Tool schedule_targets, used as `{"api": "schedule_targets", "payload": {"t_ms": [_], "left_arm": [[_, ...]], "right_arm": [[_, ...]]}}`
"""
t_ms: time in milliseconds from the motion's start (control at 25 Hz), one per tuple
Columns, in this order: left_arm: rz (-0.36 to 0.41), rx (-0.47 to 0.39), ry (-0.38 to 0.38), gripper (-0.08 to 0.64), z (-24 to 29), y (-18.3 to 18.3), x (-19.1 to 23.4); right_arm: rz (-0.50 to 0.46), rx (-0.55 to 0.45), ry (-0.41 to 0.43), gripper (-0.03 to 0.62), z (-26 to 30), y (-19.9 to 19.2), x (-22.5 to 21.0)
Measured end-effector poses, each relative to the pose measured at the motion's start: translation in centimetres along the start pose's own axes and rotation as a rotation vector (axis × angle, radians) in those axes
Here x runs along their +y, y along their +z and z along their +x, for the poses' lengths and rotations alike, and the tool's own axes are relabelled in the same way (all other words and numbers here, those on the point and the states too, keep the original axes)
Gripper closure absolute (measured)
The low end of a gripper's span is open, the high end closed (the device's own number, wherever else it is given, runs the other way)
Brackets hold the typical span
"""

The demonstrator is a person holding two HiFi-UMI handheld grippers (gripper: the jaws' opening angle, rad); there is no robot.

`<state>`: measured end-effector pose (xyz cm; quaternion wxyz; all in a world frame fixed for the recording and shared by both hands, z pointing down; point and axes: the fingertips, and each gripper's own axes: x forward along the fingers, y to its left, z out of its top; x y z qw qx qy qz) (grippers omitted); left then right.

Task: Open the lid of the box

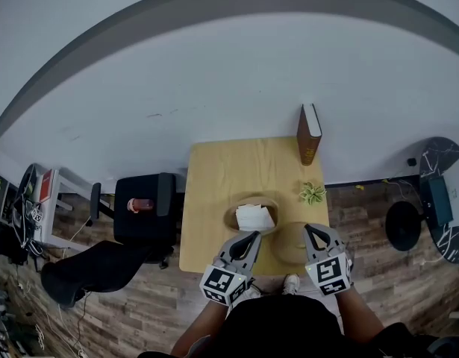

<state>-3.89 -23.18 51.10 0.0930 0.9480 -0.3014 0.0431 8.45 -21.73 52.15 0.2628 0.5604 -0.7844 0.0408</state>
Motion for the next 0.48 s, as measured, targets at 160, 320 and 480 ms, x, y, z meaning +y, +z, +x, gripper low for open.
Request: {"api": "schedule_targets", "payload": {"t_ms": [160,320,480], "left_arm": [[-0.002,-0.001,-0.005,0.54,-0.01,0.07,-0.21],[-0.009,-0.001,-0.003,0.541,0.05,0.08,-0.16],[-0.012,0.012,-0.008,0.541,0.1,-0.29,-0.29]], "right_arm": [[0.033,0.005,0.001,0.574,-0.1,-0.26,0.04],[0.031,0.005,0.002,0.574,-0.14,-0.33,0.05],[0.041,-0.008,-0.006,0.574,-0.26,-0.22,-0.27]]}}
